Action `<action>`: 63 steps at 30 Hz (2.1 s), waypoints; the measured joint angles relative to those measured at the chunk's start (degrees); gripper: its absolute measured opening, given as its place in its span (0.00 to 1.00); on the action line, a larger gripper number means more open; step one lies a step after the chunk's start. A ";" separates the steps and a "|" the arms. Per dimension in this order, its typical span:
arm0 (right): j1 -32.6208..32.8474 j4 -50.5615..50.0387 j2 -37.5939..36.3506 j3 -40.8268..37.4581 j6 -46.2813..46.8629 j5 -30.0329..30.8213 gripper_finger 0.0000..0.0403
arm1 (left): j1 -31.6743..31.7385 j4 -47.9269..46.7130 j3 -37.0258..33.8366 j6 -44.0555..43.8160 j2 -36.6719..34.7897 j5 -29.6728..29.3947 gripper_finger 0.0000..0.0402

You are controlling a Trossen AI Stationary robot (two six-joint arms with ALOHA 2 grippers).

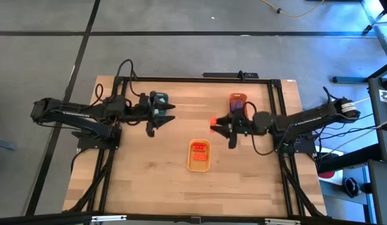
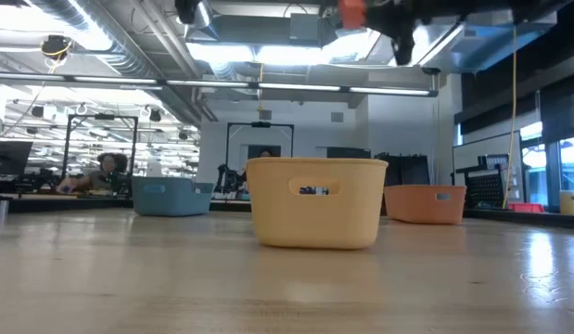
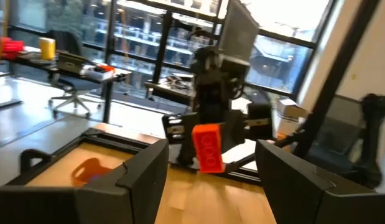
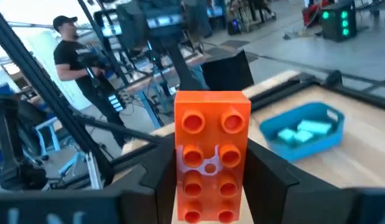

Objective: Sort & place blocks by color
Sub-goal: Put the orange game piece into the yellow bin

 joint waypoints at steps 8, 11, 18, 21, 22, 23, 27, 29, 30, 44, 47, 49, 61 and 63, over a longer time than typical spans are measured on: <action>-4.89 0.50 4.95 6.23 -5.37 -11.37 0.35 | 2.88 -0.33 0.04 -2.37 4.64 -0.85 0.58; -5.25 0.57 6.33 7.42 -6.45 -12.02 0.35 | 2.92 -0.19 0.04 -2.38 6.88 -0.44 0.58; -6.64 0.65 7.31 7.70 -6.47 -12.01 0.35 | 2.91 0.32 0.02 -2.39 7.95 2.84 0.58; -7.05 0.89 7.42 7.68 -6.41 -12.06 0.35 | 2.90 0.42 0.02 -2.39 7.82 3.05 0.58; -7.16 1.31 7.41 7.69 -6.43 -12.05 0.35 | 2.90 0.69 0.02 -2.39 7.78 3.08 0.58; -7.17 1.56 7.39 7.70 -6.47 -12.04 0.35 | 2.90 0.82 0.02 -2.39 7.77 3.08 0.58; -7.15 2.83 7.56 7.70 -6.44 -12.02 0.35 | 2.90 0.73 0.02 -2.38 7.77 3.06 0.58; -7.15 2.87 7.74 7.69 -6.39 -12.04 0.35 | 2.90 0.71 0.02 -2.39 7.77 3.06 0.58; -7.15 2.85 7.88 7.69 -6.37 -12.03 0.35 | 2.91 0.75 0.02 -2.37 7.77 3.05 0.58; 0.04 -27.57 23.51 24.60 -4.77 -19.76 0.35 | 5.83 1.33 0.02 -2.15 7.75 3.06 0.58; 0.69 -34.68 28.95 28.70 -6.48 -22.09 0.35 | 6.34 1.41 0.02 -2.15 7.75 3.06 0.58; 0.68 -36.73 32.09 29.67 -6.20 -24.82 0.35 | 6.62 1.41 0.00 -2.14 7.75 3.06 0.58; 0.57 -36.84 41.26 29.73 -6.14 -35.99 0.35 | 6.66 1.41 0.00 -1.97 7.75 3.26 0.58; 0.55 -36.73 42.55 29.73 -6.12 -35.73 0.35 | 6.66 1.41 0.00 -1.94 7.75 3.28 0.58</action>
